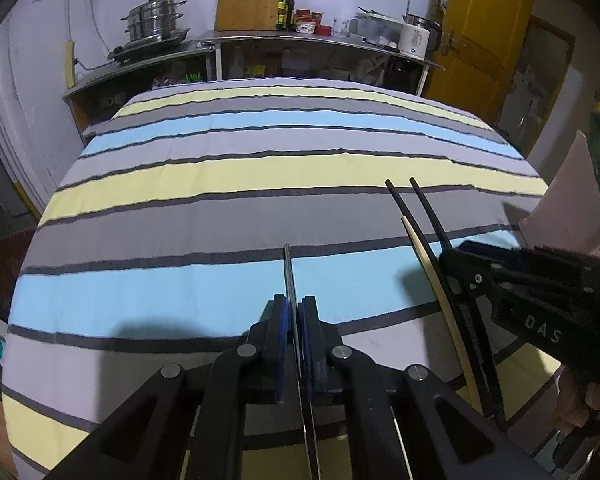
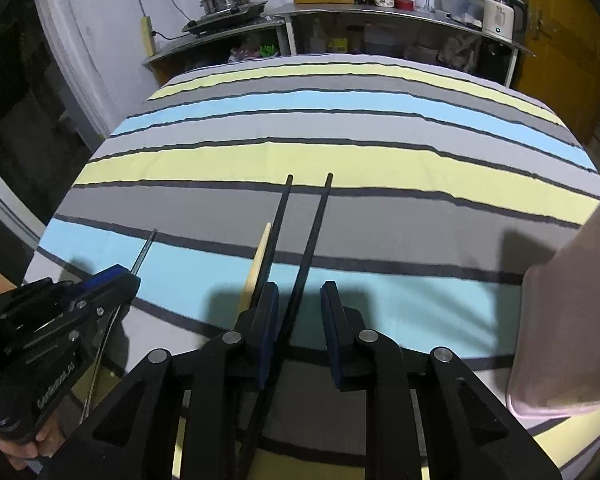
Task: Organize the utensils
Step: 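Grasp a thin metal chopstick with the left tool while the right tool grasps a black chopstick, then carry both chopsticks upright to the pink holder and lower them in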
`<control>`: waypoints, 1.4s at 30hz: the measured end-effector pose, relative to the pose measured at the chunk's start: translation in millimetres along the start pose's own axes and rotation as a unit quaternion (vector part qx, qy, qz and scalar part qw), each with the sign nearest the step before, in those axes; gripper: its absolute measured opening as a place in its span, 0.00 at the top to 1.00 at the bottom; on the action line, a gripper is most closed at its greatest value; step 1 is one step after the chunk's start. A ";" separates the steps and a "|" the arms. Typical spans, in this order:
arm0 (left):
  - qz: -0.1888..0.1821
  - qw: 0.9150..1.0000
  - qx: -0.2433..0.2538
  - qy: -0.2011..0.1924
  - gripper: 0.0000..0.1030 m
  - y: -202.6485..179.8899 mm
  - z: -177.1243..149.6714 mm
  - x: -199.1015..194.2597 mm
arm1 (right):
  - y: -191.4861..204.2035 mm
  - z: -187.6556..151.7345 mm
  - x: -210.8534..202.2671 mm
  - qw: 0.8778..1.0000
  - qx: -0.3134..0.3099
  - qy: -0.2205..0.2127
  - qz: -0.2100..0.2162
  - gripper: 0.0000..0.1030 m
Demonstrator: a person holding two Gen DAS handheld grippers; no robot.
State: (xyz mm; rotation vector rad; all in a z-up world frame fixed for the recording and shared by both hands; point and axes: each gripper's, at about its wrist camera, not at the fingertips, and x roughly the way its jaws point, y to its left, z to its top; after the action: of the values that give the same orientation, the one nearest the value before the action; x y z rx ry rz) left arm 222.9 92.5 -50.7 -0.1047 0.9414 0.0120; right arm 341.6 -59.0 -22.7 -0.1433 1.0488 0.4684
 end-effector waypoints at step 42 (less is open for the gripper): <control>-0.114 0.988 0.005 -0.109 0.96 -48.2 17.1 -169.8 | -19.3 -31.8 -186.4 0.983 0.029 -0.161 0.080 0.95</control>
State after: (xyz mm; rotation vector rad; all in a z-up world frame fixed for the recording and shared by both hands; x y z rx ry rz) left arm 139.4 52.2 100.5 -0.1977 0.7072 -0.1889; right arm 248.0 -143.4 119.7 0.0684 0.7584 0.5833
